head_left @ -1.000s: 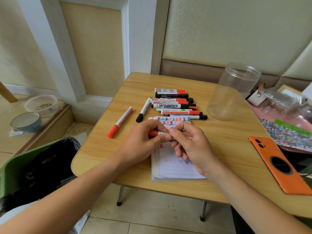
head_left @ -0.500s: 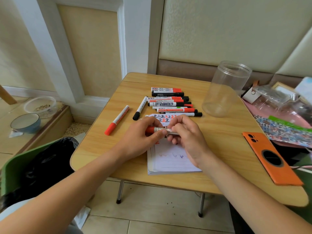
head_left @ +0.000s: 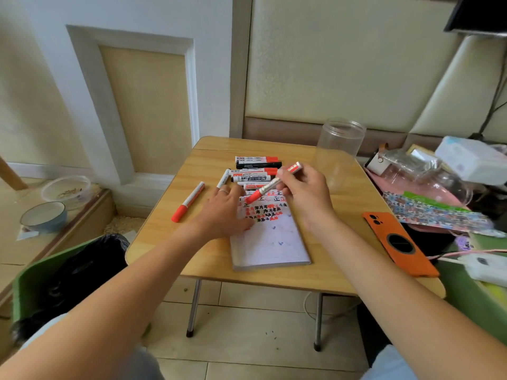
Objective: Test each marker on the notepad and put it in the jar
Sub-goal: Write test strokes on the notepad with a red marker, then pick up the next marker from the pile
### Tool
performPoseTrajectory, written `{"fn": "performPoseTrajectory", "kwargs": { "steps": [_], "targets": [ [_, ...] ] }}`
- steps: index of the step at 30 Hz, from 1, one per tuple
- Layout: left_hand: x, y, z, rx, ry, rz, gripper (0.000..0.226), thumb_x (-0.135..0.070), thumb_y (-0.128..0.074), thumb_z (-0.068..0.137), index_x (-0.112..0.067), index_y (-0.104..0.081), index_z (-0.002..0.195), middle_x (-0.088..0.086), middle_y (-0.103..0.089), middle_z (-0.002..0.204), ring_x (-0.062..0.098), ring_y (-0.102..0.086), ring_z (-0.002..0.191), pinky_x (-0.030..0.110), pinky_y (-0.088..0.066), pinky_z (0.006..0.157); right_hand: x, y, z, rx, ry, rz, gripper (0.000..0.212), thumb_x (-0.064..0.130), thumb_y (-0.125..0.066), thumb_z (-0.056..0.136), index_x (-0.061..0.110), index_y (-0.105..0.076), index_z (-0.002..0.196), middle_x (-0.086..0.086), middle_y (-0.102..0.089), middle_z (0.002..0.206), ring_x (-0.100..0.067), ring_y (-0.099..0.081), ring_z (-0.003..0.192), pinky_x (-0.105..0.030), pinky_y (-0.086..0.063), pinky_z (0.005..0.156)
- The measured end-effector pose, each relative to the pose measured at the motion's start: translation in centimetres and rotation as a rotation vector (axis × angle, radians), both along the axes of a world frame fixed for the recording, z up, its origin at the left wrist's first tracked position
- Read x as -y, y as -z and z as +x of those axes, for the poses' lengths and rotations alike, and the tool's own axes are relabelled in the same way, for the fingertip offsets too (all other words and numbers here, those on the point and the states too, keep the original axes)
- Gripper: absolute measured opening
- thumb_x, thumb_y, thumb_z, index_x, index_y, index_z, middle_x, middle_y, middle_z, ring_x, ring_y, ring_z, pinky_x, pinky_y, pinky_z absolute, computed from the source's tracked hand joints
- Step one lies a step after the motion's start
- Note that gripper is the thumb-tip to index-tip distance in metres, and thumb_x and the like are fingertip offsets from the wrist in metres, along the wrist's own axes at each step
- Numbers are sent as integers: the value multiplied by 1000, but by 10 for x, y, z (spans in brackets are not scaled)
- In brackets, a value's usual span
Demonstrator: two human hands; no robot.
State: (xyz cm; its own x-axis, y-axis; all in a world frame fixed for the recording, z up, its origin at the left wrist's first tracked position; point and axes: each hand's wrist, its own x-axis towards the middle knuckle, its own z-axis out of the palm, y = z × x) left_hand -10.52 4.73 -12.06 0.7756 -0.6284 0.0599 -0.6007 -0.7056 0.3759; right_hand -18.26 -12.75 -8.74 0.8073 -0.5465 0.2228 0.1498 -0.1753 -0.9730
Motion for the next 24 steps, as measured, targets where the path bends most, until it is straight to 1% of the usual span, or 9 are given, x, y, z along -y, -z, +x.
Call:
{"fn": "performPoseTrajectory", "kwargs": {
  "steps": [2, 5, 6, 10, 13, 16, 19, 21, 24],
  "targets": [
    [0, -7, 1, -37, 5, 64, 62, -51, -68, 87, -32, -43, 140, 10, -40, 150, 31, -32, 139, 43, -33, 111, 9, -21, 1, 89, 170, -311, 9, 21, -67, 97, 17, -65, 89, 4, -70, 72, -8, -68, 68, -32, -57, 68],
    [2, -15, 1, -86, 21, 121, 53, -49, -67, 89, -40, -49, 138, 12, -36, 151, 33, -28, 143, 45, -30, 113, 27, -57, 1, 320, 352, -669, 11, 15, -62, 100, 5, -60, 97, 9, -65, 79, 6, -61, 72, -16, -47, 67],
    [4, -17, 2, -95, 18, 137, 51, -48, -66, 89, -41, -49, 137, 12, -36, 151, 33, -27, 143, 46, -30, 114, 37, -67, 3, 385, 415, -754, 12, 13, -60, 100, 1, -58, 97, 5, -65, 84, 5, -58, 73, -15, -42, 68],
    [13, -21, 4, -106, -8, 170, 47, -47, -60, 92, -38, -48, 137, 13, -33, 153, 35, -23, 146, 50, -28, 116, 84, -84, 22, 410, 524, -912, 17, 14, -50, 101, -1, -56, 106, -12, -64, 104, -24, -64, 88, -33, -45, 75],
    [19, -19, 3, -103, -29, 158, 50, -58, -55, 93, -34, -48, 136, 16, -32, 156, 37, -17, 149, 50, -24, 117, 107, -86, 34, 293, 577, -949, 20, 16, -50, 101, 0, -54, 111, -16, -65, 105, -37, -62, 95, -39, -42, 77],
    [23, -15, 5, -106, -34, 170, 59, -68, -59, 87, -34, -47, 134, 14, -33, 156, 37, -15, 149, 49, -25, 116, 118, -87, 44, 22, 627, -953, 27, 14, -52, 102, 1, -47, 124, -21, -69, 105, -46, -62, 97, -45, -42, 78],
    [23, -13, 6, -112, -36, 167, 61, -68, -61, 86, -34, -46, 133, 12, -33, 155, 35, -16, 148, 49, -27, 115, 122, -81, 50, -174, 550, -958, 30, 13, -47, 104, 13, -43, 134, -13, -66, 94, -39, -61, 86, -42, -41, 75],
    [23, -14, 5, -108, -33, 161, 60, -67, -61, 86, -33, -46, 134, 11, -32, 155, 35, -17, 148, 48, -27, 115, 126, -72, 55, -271, 500, -1071, 22, 20, -40, 107, 16, -51, 126, -11, -71, 97, -37, -63, 93, -42, -38, 83],
    [23, -14, 4, -99, -35, 156, 60, -66, -62, 87, -32, -46, 134, 11, -32, 154, 34, -18, 147, 47, -28, 114, 126, -61, 58, -311, 474, -1193, 25, 38, -40, 106, 18, -53, 115, -9, -74, 96, -34, -66, 99, -44, -33, 95]
  ]
}}
